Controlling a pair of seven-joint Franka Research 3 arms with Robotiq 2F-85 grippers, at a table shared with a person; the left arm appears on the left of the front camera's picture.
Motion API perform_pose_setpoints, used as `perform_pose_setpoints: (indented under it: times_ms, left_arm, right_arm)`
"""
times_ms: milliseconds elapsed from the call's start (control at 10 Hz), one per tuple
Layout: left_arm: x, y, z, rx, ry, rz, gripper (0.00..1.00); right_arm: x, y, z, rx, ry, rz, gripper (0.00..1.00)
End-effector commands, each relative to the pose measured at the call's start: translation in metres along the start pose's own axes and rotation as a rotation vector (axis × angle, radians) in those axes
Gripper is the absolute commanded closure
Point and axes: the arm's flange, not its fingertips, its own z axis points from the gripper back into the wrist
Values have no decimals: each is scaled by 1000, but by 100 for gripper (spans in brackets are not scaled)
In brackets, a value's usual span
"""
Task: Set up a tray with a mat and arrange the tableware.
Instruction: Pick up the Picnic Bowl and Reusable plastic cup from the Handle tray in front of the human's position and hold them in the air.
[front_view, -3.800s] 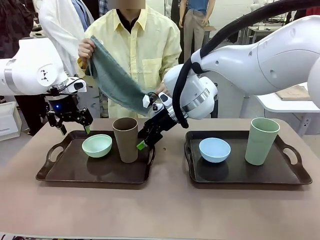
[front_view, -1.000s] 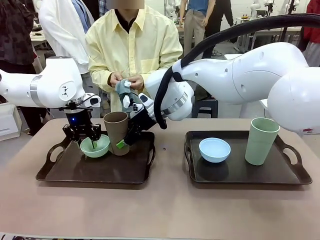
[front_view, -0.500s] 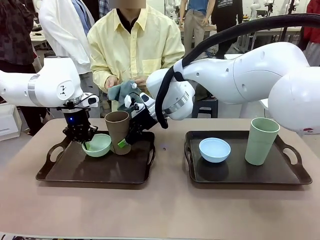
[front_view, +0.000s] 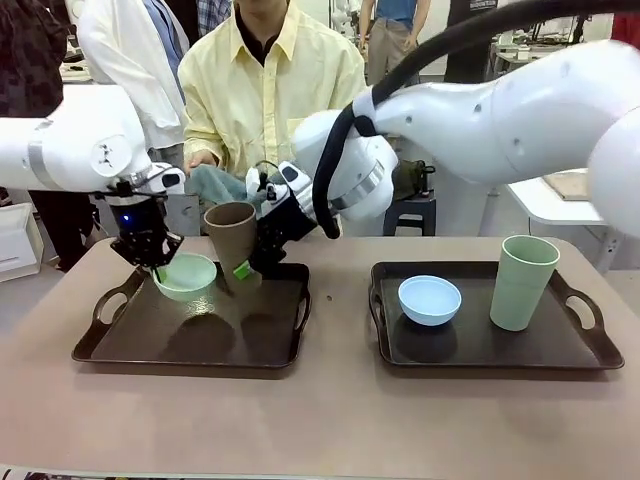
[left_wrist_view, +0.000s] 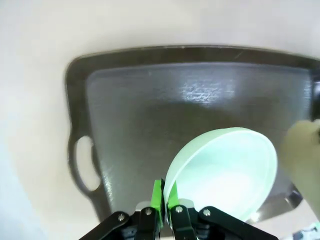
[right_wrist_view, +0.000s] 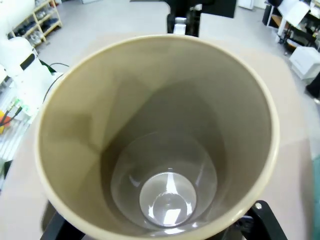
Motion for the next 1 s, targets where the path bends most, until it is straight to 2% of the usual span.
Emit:
perform_pose_setpoints:
  times_ms: [0, 300, 500, 600, 900]
  left_arm:
    - [-27, 17, 57, 68, -77, 72, 100]
    - [-65, 24, 142, 115, -207, 128, 100]
    - [-70, 23, 150, 104, -177, 137, 100]
    - [-66, 31, 157, 71, -209, 97, 100]
    - [-66, 31, 157, 71, -209, 97, 100]
  right_arm:
    - [39, 65, 37, -102, 53, 37, 78]
    - [77, 114, 55, -181, 104, 102, 78]
    - [77, 116, 64, -173, 88, 87, 78]
    - [94, 109, 58, -161, 106, 131, 78]
    - [94, 109, 58, -161, 106, 131, 78]
